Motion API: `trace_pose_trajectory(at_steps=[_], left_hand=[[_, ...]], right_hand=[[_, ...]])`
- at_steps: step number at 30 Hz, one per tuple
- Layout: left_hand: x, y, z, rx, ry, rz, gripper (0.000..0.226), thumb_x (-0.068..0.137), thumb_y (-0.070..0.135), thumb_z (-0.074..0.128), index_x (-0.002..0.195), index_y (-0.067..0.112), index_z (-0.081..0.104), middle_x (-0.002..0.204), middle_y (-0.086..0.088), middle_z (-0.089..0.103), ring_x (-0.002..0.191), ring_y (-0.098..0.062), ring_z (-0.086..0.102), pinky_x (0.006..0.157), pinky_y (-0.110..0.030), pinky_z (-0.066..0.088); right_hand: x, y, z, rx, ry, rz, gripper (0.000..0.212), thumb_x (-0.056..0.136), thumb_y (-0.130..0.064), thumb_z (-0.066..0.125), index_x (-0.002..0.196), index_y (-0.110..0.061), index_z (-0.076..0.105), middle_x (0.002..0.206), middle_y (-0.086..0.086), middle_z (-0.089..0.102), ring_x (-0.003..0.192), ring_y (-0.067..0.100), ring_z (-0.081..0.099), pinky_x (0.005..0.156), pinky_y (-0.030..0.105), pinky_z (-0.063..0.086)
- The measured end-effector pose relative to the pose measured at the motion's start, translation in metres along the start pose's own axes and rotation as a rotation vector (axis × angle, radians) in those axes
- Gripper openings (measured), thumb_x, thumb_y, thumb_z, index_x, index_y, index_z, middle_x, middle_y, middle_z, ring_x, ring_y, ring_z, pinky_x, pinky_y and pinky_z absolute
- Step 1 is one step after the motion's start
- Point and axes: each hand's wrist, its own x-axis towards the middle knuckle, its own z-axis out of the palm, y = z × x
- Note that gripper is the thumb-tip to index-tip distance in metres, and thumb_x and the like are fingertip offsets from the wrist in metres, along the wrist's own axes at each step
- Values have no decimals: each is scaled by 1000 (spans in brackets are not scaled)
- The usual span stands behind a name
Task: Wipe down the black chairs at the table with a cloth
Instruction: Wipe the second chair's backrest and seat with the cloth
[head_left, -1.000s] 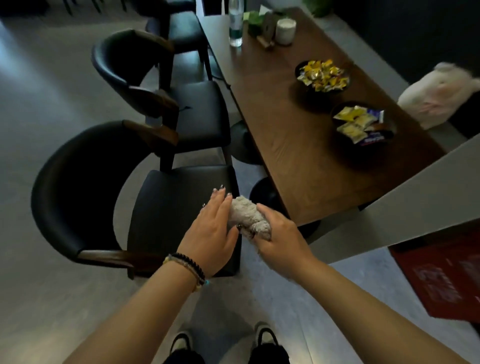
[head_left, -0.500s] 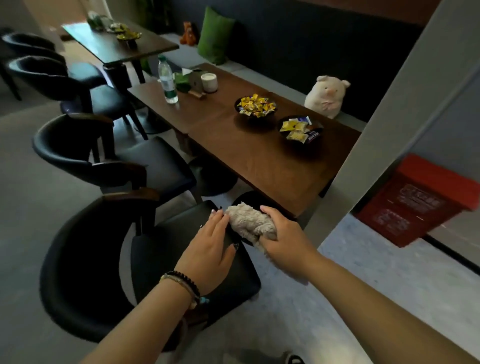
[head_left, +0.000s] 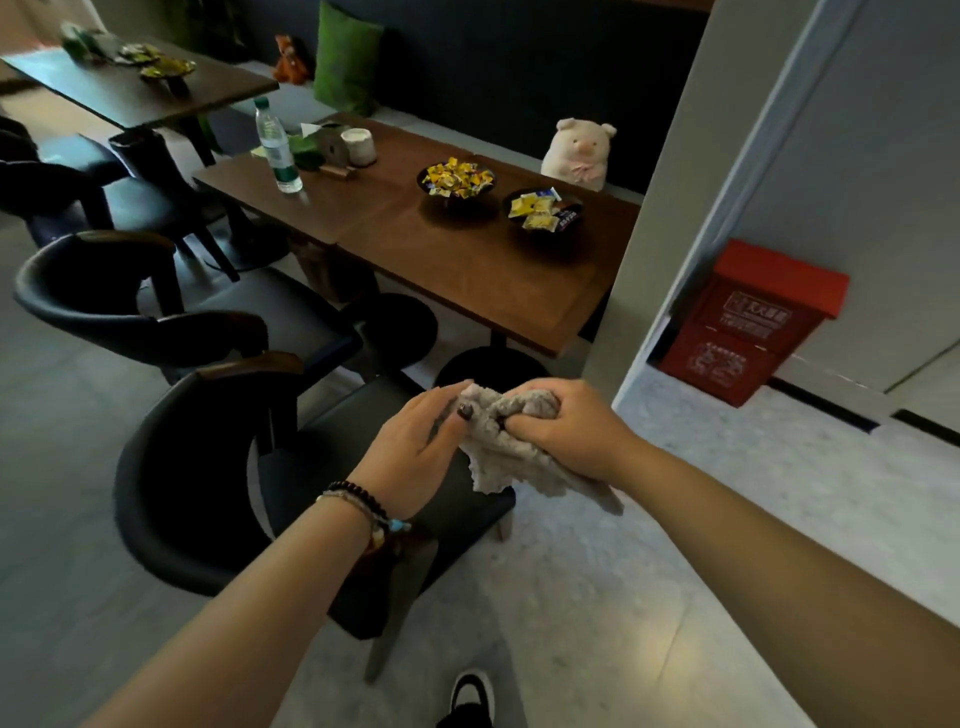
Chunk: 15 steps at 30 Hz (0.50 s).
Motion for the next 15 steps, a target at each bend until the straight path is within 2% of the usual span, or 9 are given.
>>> trace_pose_trajectory(at_steps=[2, 5, 9, 12, 15], left_hand=[[-18, 5, -4, -59, -13, 41, 29, 99, 44, 42, 126, 40, 50, 118, 17, 57, 108, 1, 53, 96, -34, 49], [-46, 5, -25, -161, 26, 63, 26, 91, 51, 50, 108, 34, 58, 104, 9, 61, 96, -8, 60, 84, -37, 55], [-62, -11, -69, -160, 165, 112, 14, 94, 30, 58, 86, 18, 58, 79, -3, 58, 70, -17, 56, 65, -41, 51], [-65, -31, -107, -194, 163, 141, 14, 97, 25, 55, 85, 16, 55, 78, -8, 58, 67, -20, 56, 61, -37, 50], [-71, -61, -147, -246, 170, 135, 18, 95, 29, 57, 83, 16, 54, 78, -8, 59, 68, -19, 57, 57, -33, 50]], right_hand=[[-12, -10, 4, 72, 30, 28, 9, 84, -23, 72, 93, -20, 72, 87, -6, 71, 80, 3, 64, 72, 17, 51], [-23, -34, 20, 127, 37, 42, 9, 88, -29, 70, 92, -21, 72, 83, -5, 71, 77, 4, 65, 70, 20, 50], [-26, -75, 48, 148, 70, 21, 7, 87, -32, 71, 88, -26, 75, 81, 0, 73, 75, 8, 67, 67, 21, 54], [-19, -107, 76, 148, 162, -7, 5, 86, -36, 72, 84, -32, 74, 78, -10, 73, 71, 0, 66, 59, 11, 49], [-5, -135, 118, 178, 269, 6, 18, 84, -41, 72, 88, -24, 76, 80, -10, 73, 73, 0, 66, 60, 11, 50]])
